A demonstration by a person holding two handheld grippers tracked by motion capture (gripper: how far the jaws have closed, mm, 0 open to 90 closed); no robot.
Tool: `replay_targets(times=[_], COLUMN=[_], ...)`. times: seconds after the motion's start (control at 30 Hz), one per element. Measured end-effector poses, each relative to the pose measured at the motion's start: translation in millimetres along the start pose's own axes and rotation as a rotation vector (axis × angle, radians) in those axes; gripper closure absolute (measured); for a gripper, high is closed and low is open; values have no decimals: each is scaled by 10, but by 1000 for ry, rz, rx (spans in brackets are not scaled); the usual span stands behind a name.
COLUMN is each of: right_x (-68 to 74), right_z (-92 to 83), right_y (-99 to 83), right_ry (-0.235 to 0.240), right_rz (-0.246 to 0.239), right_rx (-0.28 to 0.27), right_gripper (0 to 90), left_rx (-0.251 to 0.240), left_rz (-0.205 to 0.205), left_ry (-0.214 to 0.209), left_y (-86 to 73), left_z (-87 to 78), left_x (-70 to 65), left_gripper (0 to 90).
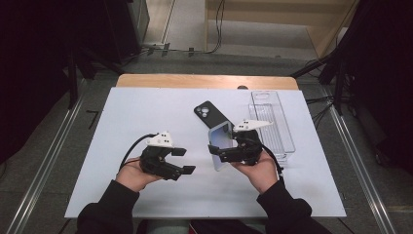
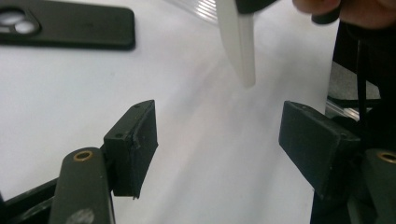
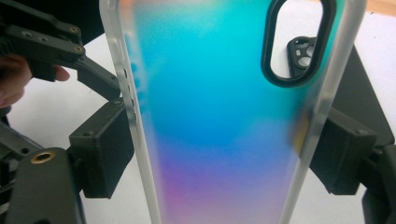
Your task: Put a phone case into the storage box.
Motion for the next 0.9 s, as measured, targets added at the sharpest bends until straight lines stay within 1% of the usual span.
replay_targets(times=[0.03, 0.1, 0.13, 0.17, 0.23, 0.27, 0.37, 0.43, 0.57, 0.63, 0.67, 0.7, 0.77, 0.83, 0.9], right_x=[-4, -15, -23, -23, -34, -41, -70, -112, -165, -226, -226, -271, -296, -366, -391], right_z=[-8, -29, -51, -51, -75, -85, -120, -157, -210, -278, -278, -325, -348, -408, -424], right_y=[-1, 6, 12, 12, 17, 21, 34, 51, 79, 125, 125, 161, 179, 233, 252], right_ry=[6, 14, 30, 30, 36, 36, 37, 33, 22, 16, 16, 6, 2, -9, -16], right_rz=[-1, -1, 1, 1, -2, -1, 1, 8, 12, 12, 12, 16, 19, 33, 36], right_rx=[6, 4, 4, 4, 3, 3, 4, 0, -5, -14, -14, -21, -26, -37, -43], right_gripper=[157, 157, 157, 157, 157, 157, 157, 157, 157, 157, 157, 157, 157, 157, 157], left_rx=[2, 20, 27, 27, 21, 25, 37, 34, 34, 21, 17, 11, 2, -21, -16], left_rz=[-2, -10, -20, -20, -27, -37, -53, -64, -104, -122, -126, -145, -151, -180, -186], left_ry=[-1, 14, 26, 26, 21, 22, 34, 47, 86, 92, 98, 114, 120, 138, 136], left_y=[-41, -126, -215, -215, -300, -343, -441, -479, -536, -549, -554, -565, -569, -584, -600], left_z=[-4, -18, -39, -39, -63, -74, -120, -147, -196, -219, -230, -255, -267, -307, -320], left_x=[10, 39, 59, 59, 71, 74, 89, 101, 135, 135, 140, 144, 147, 145, 138], left_gripper=[284, 284, 285, 285, 285, 285, 285, 285, 285, 285, 285, 285, 285, 285, 285])
Point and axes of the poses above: each handheld gripper's, and its own axes: z roughly forward along the jaws, y roughly out of its top, x roughly to its left, the point moved 7 cm from there along z, roughly forward along the jaws, and after that the axes turned 4 degrees about -y, right-handed, at the moved point
